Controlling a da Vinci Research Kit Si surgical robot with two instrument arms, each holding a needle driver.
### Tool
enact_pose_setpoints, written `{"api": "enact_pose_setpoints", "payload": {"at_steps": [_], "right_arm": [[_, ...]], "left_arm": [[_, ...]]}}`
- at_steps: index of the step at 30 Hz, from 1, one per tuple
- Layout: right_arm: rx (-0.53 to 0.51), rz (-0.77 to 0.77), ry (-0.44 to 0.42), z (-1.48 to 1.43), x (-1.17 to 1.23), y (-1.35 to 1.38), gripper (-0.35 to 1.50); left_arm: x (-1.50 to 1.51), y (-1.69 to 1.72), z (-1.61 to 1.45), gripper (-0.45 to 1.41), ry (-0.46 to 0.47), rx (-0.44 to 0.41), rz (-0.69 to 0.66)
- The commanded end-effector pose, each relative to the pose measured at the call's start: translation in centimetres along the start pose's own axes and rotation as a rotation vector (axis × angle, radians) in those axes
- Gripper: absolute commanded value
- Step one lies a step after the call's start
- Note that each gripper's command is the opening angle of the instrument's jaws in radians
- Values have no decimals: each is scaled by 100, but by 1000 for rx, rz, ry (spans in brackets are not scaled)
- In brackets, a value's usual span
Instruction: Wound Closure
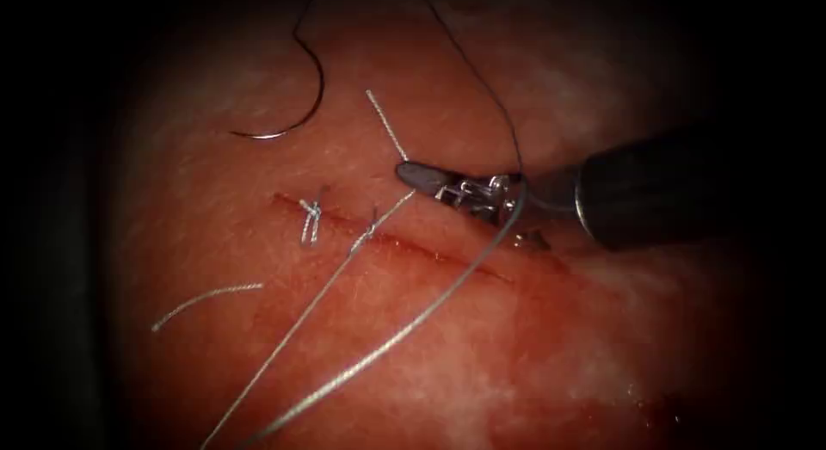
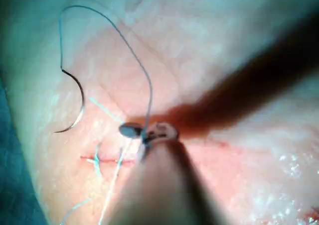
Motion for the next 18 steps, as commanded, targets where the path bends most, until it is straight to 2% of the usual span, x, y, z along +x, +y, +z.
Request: {"api": "enact_pose_setpoints", "payload": {"at_steps": [1, 10, 18], "right_arm": [[-21, -32, -8, 9, -7, 4, -35], [-81, -134, -15, 24, 17, 8, -35], [-120, -170, -37, 28, 19, 20, -35]], "left_arm": [[-11, 16, -3, -45, -1, 2, -8], [-30, 16, -7, -45, -21, 13, -16], [-38, 17, -9, -45, -31, 14, -20]]}}
